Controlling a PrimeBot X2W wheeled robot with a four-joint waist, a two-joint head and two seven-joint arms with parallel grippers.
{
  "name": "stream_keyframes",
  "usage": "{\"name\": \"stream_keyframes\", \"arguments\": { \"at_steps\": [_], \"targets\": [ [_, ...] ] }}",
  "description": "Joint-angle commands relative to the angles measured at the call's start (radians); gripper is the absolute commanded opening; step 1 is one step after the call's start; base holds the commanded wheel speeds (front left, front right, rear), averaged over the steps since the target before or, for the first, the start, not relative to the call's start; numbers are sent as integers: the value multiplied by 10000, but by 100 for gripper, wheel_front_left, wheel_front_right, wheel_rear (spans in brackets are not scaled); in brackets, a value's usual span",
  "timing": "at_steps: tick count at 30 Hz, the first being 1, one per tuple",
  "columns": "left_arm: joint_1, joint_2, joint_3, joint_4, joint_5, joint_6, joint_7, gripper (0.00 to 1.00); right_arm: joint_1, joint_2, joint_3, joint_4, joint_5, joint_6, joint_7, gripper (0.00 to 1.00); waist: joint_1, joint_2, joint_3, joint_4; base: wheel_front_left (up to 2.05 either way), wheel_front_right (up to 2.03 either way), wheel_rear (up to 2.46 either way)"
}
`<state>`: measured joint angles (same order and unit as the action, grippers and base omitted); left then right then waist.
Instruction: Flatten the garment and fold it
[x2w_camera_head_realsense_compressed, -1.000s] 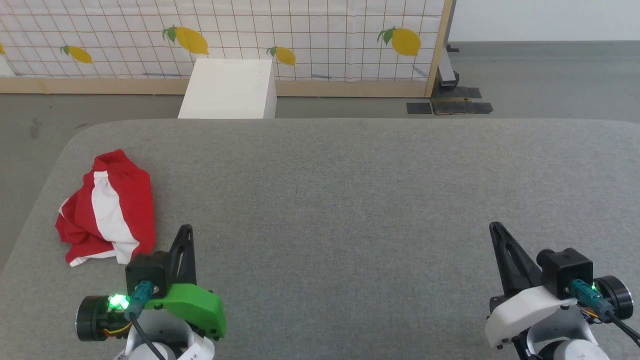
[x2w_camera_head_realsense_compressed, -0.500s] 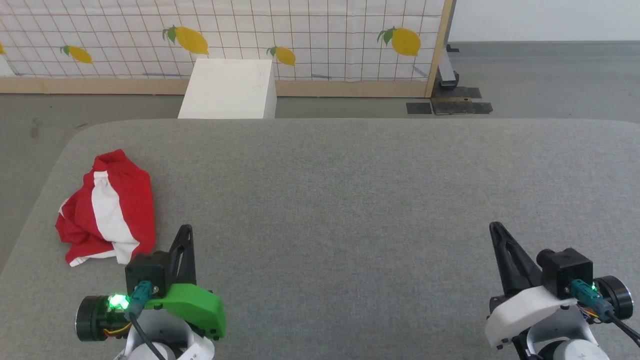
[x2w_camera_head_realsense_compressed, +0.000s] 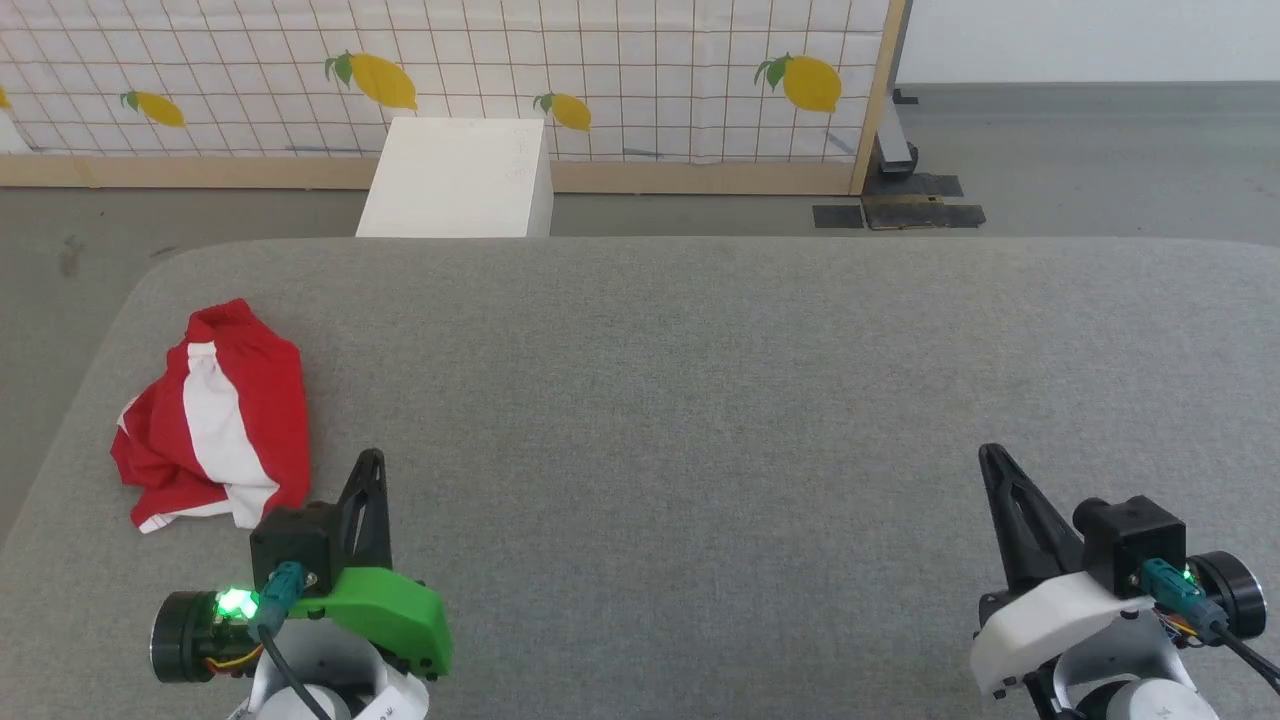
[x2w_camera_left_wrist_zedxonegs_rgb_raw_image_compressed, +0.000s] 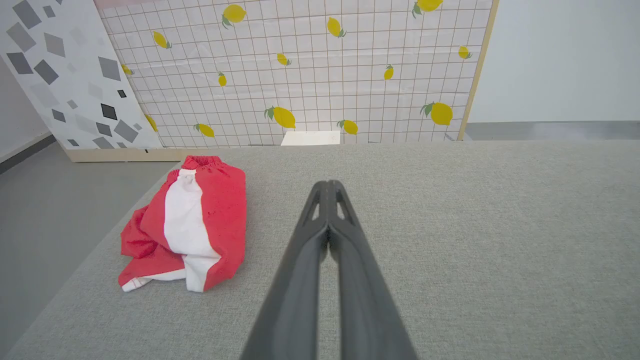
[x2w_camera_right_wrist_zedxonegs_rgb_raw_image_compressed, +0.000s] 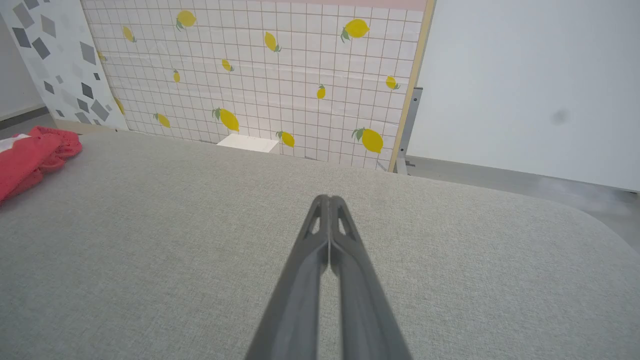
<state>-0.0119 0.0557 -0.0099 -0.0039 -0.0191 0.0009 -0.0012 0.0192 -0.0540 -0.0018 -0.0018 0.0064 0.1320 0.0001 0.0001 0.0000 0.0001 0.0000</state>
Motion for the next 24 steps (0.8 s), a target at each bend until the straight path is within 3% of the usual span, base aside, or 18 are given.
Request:
{"name": "stream_keyframes", "arguments": {
  "at_steps": [1,10,11,24],
  "targets": [
    [60,-27,37,20,86,-4,6,0,-97,18,8,9,-32,-7,0,0,-1,0,0,0,0,0,0],
    [68,-31,46,23,101,-5,7,0,-110,21,10,10,-37,-8,-1,0,-1,0,0,0,0,0,0],
    [0,0,10,0,2,0,0,100,-2,2,0,0,0,0,0,100,0,0,0,0,0,0,0],
    [7,9,-11,3,-9,-7,1,100,-6,-5,-1,-5,-42,-1,-24,100,0,0,2,7,0,0,0]
  ]
}}
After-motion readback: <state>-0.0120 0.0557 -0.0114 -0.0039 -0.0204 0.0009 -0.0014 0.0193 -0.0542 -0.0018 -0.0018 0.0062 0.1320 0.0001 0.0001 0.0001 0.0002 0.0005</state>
